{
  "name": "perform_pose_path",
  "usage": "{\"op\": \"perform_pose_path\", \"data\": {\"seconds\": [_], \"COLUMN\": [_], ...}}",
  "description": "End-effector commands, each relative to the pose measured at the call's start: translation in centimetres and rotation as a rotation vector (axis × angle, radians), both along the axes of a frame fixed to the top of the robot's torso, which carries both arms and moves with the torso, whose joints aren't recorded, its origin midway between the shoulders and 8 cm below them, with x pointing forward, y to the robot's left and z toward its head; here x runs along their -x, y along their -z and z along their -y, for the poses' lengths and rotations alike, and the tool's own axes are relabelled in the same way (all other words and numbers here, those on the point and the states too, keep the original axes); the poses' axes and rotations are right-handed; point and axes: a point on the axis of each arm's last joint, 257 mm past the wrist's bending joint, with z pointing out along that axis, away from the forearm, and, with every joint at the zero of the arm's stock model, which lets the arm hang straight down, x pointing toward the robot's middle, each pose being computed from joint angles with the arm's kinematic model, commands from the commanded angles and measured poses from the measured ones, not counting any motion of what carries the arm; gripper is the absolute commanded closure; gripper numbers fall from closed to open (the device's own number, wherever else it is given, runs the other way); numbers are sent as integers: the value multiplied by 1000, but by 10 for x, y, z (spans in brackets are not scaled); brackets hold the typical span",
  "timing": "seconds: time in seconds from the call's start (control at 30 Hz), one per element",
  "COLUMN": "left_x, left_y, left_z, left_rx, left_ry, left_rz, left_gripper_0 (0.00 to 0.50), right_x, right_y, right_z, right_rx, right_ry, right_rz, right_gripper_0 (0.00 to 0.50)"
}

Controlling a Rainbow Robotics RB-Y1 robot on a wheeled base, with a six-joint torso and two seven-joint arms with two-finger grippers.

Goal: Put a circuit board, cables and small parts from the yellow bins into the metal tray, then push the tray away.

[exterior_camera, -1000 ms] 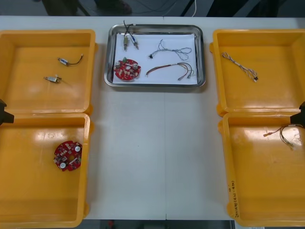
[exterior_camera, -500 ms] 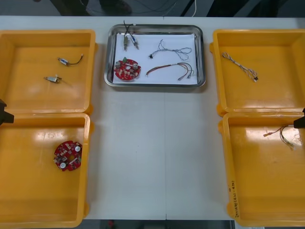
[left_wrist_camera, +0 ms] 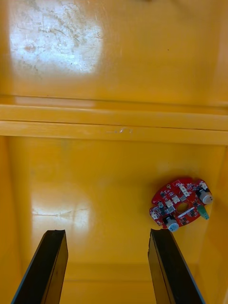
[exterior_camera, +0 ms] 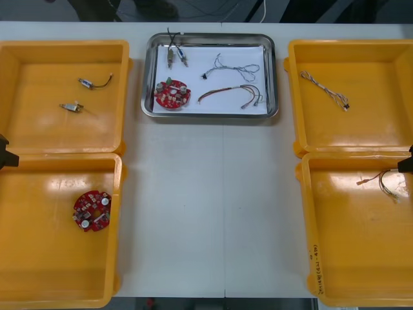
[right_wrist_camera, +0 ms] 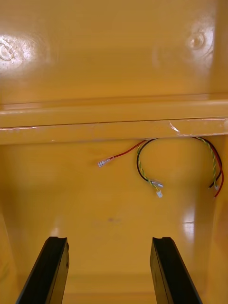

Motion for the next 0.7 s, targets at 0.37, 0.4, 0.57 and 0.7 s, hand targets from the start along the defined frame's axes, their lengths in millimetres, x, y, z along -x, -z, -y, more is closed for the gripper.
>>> {"op": "perform_pose_path", "data": {"seconds": [0.37, 0.4, 0.57, 0.7], "left_x": [4, 4, 4, 4], "left_y": [-4, -4, -4, -4], "left_z": [-5, -5, -5, -5], "left_rx": [-66, -66, -66, -66], "left_ry": [90, 90, 90, 90], "left_rz": [16, 16, 16, 16], "left_gripper_0": [0, 0, 0, 0], "right_x": [4, 4, 4, 4], "right_y": [-3, -3, -3, -3], "right_z": [-1, -1, -1, -1], "right_rx": [69, 69, 69, 69], "right_ry": [-41, -41, -41, -41], "right_rz": [0, 0, 0, 0], "right_gripper_0": [0, 0, 0, 0]}}
